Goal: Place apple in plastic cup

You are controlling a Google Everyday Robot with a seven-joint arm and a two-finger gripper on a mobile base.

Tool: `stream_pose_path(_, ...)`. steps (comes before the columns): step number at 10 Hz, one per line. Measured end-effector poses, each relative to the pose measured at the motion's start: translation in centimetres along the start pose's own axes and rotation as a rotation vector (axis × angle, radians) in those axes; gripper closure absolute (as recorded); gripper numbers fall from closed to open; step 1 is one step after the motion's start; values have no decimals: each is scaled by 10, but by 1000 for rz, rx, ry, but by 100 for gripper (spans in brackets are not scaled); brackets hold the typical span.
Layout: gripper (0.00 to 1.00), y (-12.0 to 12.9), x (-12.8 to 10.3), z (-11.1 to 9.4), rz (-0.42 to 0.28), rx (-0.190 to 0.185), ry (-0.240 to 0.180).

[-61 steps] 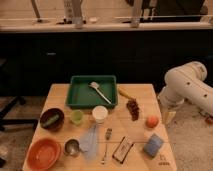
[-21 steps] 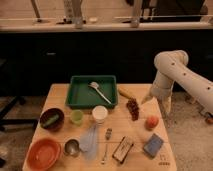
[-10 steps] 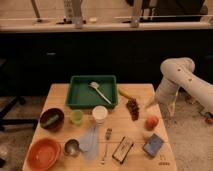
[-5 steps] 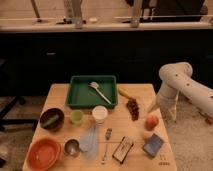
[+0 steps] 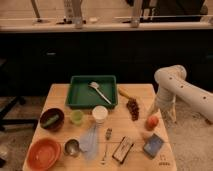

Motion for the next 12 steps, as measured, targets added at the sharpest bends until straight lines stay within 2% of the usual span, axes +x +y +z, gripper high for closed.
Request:
stream_pose_path(5, 20, 0, 1, 1, -4, 2, 0)
stream_pose_path(7, 20, -4, 2, 13, -50, 12, -1)
stream_pose_path(9, 20, -16, 5, 30, -117, 33, 0)
stream_pose_path(12, 20, -22, 4, 42, -206, 120, 23)
